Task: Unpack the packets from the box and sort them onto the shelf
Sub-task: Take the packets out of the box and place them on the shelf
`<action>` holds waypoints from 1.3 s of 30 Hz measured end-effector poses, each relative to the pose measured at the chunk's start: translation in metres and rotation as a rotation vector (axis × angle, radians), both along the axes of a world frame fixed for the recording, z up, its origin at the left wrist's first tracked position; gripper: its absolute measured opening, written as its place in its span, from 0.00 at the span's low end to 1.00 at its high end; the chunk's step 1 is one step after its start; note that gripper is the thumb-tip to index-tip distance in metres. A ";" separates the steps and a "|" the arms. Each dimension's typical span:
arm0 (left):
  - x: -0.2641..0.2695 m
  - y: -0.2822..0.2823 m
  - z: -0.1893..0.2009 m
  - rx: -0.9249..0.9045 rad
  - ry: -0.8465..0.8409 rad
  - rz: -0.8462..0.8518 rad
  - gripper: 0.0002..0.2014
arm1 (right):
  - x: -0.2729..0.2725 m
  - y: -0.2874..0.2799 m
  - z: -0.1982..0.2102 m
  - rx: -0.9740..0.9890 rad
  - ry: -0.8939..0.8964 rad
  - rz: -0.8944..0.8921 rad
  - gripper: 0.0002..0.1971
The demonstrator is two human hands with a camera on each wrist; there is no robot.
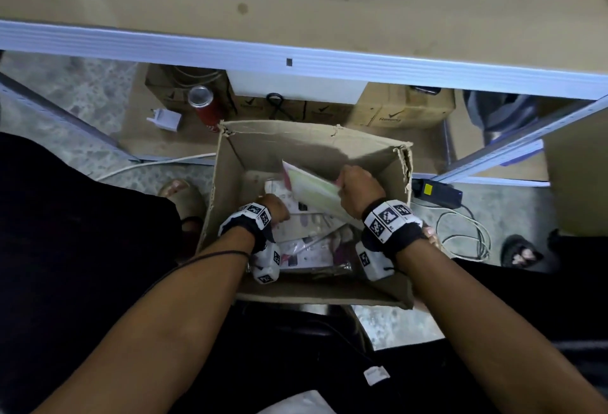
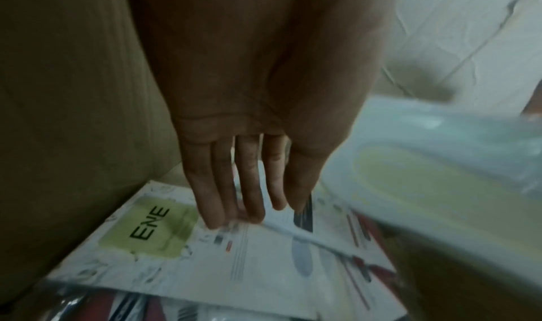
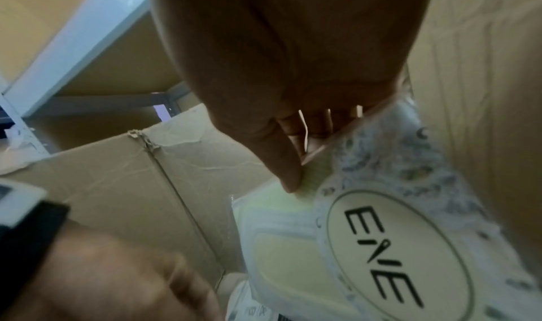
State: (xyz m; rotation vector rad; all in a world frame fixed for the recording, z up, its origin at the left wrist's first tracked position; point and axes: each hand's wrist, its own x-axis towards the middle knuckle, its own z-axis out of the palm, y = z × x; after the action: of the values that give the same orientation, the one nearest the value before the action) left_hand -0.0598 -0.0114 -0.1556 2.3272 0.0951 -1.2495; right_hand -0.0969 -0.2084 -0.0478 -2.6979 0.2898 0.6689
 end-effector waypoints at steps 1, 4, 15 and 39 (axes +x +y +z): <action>-0.001 0.000 -0.002 0.007 -0.017 -0.028 0.15 | -0.002 -0.001 0.006 -0.003 -0.019 -0.002 0.10; -0.005 0.000 -0.012 0.049 -0.076 -0.131 0.17 | -0.007 -0.006 0.020 -0.015 -0.052 -0.014 0.11; 0.026 -0.011 -0.027 0.176 -0.536 -0.373 0.19 | -0.016 -0.009 0.036 -0.035 -0.089 -0.073 0.11; 0.032 0.004 -0.041 -0.101 -0.319 -0.049 0.08 | -0.016 -0.010 0.027 -0.036 -0.019 -0.121 0.07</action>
State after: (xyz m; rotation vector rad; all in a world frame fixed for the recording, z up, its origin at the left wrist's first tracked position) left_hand -0.0279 -0.0075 -0.1970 2.4186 -0.1302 -0.8681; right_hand -0.1126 -0.2181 -0.0206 -2.6934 0.4600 0.6076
